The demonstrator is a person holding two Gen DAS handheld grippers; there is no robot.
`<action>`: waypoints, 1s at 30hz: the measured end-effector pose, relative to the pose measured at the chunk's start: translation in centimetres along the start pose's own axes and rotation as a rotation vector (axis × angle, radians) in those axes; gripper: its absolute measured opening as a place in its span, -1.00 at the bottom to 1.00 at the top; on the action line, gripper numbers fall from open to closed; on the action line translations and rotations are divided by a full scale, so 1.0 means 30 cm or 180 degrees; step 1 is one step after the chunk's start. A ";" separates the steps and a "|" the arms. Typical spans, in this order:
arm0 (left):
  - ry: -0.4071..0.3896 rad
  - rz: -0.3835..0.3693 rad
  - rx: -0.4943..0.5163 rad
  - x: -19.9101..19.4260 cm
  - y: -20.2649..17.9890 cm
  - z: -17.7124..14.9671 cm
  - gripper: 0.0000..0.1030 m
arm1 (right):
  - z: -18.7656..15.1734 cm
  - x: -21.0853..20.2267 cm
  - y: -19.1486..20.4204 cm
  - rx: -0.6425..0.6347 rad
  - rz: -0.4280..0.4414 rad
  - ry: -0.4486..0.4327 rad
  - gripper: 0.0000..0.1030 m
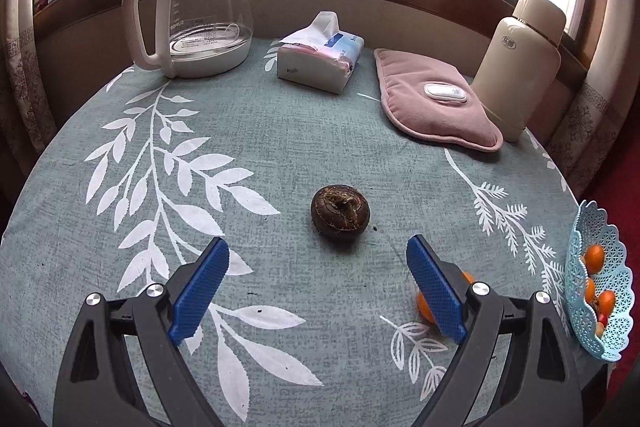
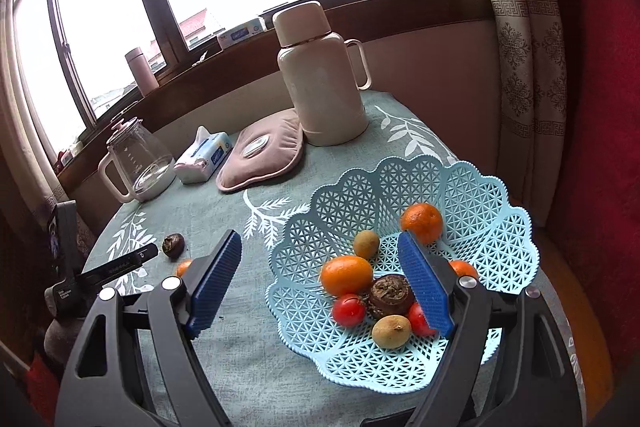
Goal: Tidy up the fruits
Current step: 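Withdraw both open tools from the basket toward the remaining fruit, then grasp the dark brown round fruit with the left tool while the right grasps the orange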
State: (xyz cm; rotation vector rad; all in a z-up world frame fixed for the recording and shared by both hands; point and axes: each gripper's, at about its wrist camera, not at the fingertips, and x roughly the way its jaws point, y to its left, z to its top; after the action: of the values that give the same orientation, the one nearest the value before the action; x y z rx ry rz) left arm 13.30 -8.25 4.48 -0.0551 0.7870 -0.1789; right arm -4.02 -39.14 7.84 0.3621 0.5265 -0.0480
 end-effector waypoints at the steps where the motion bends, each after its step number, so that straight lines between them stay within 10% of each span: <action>1: 0.0008 0.0007 0.0012 0.006 -0.002 0.000 0.74 | -0.007 0.002 0.019 -0.0070 0.0013 0.0008 0.59; 30: 0.0191 0.0185 0.0285 0.185 -0.061 0.060 0.60 | -0.134 0.090 0.207 -0.0606 0.0284 0.0424 0.61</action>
State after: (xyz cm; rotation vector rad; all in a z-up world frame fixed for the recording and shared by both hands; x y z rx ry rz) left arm 18.15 -11.08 2.08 0.0580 0.8386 -0.1611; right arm -2.78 -31.79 5.29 0.2028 0.6407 0.1126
